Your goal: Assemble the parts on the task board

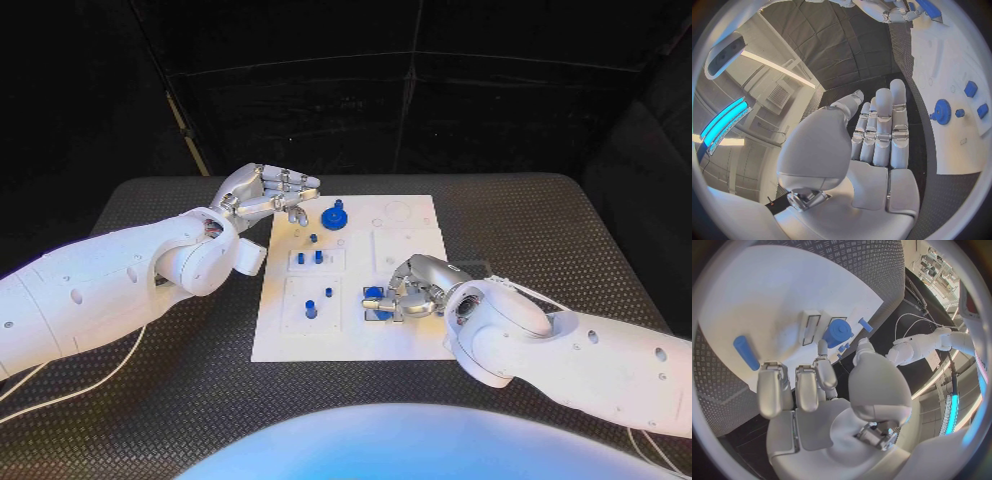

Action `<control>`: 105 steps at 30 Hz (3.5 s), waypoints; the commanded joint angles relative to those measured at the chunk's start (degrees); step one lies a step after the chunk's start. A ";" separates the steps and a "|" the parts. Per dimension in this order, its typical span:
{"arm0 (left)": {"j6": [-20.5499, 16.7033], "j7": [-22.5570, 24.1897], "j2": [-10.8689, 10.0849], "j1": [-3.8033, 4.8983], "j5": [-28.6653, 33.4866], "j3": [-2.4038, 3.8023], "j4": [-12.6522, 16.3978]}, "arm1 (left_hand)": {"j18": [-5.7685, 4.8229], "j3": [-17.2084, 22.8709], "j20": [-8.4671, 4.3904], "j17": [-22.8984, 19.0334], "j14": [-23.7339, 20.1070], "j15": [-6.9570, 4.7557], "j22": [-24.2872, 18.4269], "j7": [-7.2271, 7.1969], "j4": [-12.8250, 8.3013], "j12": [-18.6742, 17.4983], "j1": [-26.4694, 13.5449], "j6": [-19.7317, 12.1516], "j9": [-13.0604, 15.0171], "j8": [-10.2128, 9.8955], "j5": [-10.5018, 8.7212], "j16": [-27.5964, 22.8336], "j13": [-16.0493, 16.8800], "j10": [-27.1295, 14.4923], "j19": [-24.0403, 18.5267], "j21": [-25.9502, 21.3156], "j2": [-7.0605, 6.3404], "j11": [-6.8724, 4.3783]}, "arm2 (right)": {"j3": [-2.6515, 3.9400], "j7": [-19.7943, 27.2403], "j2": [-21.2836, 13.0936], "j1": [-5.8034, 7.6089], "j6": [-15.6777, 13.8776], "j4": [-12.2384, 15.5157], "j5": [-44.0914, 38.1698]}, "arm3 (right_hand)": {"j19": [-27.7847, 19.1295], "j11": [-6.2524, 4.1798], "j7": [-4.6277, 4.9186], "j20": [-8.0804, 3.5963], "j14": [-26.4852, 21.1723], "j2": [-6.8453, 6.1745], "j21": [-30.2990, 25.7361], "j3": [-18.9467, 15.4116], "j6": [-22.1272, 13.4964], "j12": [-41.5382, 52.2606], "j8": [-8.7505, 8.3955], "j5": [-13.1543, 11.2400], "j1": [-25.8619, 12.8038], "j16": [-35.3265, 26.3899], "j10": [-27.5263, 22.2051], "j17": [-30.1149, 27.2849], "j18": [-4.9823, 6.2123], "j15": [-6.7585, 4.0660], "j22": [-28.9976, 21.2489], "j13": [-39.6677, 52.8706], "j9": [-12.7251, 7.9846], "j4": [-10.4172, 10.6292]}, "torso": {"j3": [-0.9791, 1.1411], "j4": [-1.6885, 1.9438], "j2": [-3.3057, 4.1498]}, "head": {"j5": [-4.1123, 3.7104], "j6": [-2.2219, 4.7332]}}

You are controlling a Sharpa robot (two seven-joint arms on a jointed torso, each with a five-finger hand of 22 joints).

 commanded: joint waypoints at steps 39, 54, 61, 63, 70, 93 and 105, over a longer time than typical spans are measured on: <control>0.20 -0.14 -0.01 0.09 0.31 0.04 -0.12 | 1.17 -0.22 0.40 -0.09 -0.39 0.14 -0.11 0.21 -0.10 -0.11 0.05 -0.18 -0.06 -0.23 0.18 -0.29 0.10 -0.44 -0.09 -0.29 0.61 -0.01 | 0.02 3.67 -0.64 0.09 2.85 -0.57 0.48 | 0.58 -0.73 -0.71 -0.55 3.88 8.48 0.54 4.81 1.36 0.10 -1.26 -1.19 18.36 0.79 0.70 3.81 0.14 -0.54 6.40 1.76 1.21 -9.07 | 0.04 -0.03 0.04 | -0.10 0.00; 0.36 -0.13 -0.12 0.08 0.31 0.04 -0.13 | 1.17 -0.22 0.40 -0.09 -0.39 0.14 -0.11 0.21 -0.10 -0.11 0.05 -0.18 -0.06 -0.23 0.18 -0.29 0.10 -0.44 -0.09 -0.29 0.61 -0.01 | -0.03 13.08 -3.85 0.09 -3.69 1.36 4.72 | -0.01 -0.05 0.05 -0.09 3.68 6.14 -0.02 3.21 0.74 -0.83 -2.50 1.03 15.57 0.18 0.30 2.94 0.34 0.01 5.64 1.27 0.91 -8.68 | 0.05 -0.01 0.04 | -0.44 0.00; 0.39 -0.13 0.00 0.08 0.31 0.04 -0.17 | 1.17 -0.22 0.40 -0.09 -0.39 0.14 -0.11 0.21 -0.10 -0.11 0.05 -0.18 -0.06 -0.23 0.18 -0.29 0.10 -0.44 -0.09 -0.29 0.61 -0.01 | -0.03 12.94 -3.56 0.09 2.11 1.12 4.56 | 0.46 -0.46 -0.47 -0.20 3.85 6.38 0.36 3.64 2.04 -0.35 -2.07 -0.44 17.42 0.58 0.65 3.68 0.20 -0.26 6.28 1.78 1.24 -10.35 | 0.06 0.12 0.06 | -0.14 0.00; 0.39 -0.13 -0.03 0.08 0.31 0.04 -0.17 | 1.17 -0.22 0.40 -0.09 -0.39 0.14 -0.11 0.21 -0.10 -0.11 0.05 -0.18 -0.06 -0.23 0.18 -0.29 0.10 -0.44 -0.09 -0.29 0.61 -0.01 | -0.04 12.44 -3.38 0.09 2.99 0.89 4.18 | 0.50 -0.57 -0.60 -0.27 3.87 6.46 0.39 3.73 2.34 -0.36 -1.96 -0.96 17.82 0.61 0.68 3.76 0.18 -0.35 6.34 1.80 1.33 -10.78 | 0.05 0.07 0.08 | -0.03 0.00; 0.40 -0.13 -0.07 0.08 0.31 0.04 -0.09 | 1.17 -0.27 0.41 -0.10 -0.42 0.16 -0.17 0.24 -0.07 -0.10 0.03 -0.20 -0.07 -0.25 0.17 -0.29 0.11 -0.49 -0.07 -0.35 0.64 0.02 | -0.04 9.43 -2.81 0.08 1.88 0.15 2.22 | 0.76 -0.85 -0.94 -0.44 3.91 7.01 0.61 3.96 3.13 -0.18 -1.55 -1.57 18.29 0.70 0.88 3.94 0.09 -0.55 6.69 2.02 1.60 -11.41 | 0.04 0.02 0.09 | -0.03 0.00; 0.36 -0.10 -0.13 0.08 0.31 0.04 -0.06 | 1.17 -0.27 0.41 -0.10 -0.42 0.16 -0.17 0.24 -0.07 -0.10 0.03 -0.20 -0.07 -0.25 0.17 -0.29 0.11 -0.49 -0.07 -0.35 0.64 0.02 | -0.01 5.98 -1.48 0.08 -2.89 -0.91 -0.71 | 1.15 -1.56 -1.79 -0.97 4.01 7.87 0.91 4.20 4.39 0.17 -0.32 -1.20 18.71 0.93 1.28 4.38 -0.03 -1.13 7.20 2.43 2.35 -12.40 | 0.04 -0.04 0.01 | -0.04 0.00; 0.45 -0.06 -0.27 0.07 0.31 0.04 0.02 | 1.17 -0.27 0.41 -0.10 -0.42 0.16 -0.17 0.24 -0.07 -0.10 0.03 -0.20 -0.07 -0.25 0.17 -0.29 0.11 -0.49 -0.07 -0.35 0.64 0.02 | -0.04 10.32 -4.80 0.07 -7.43 1.13 3.05 | 0.50 -0.81 -0.62 -0.96 3.77 8.37 0.32 4.20 1.03 -0.90 -2.68 0.89 18.22 0.23 0.81 3.27 0.18 -0.77 6.34 1.79 1.44 -12.60 | 0.02 -0.07 0.02 | -0.38 0.00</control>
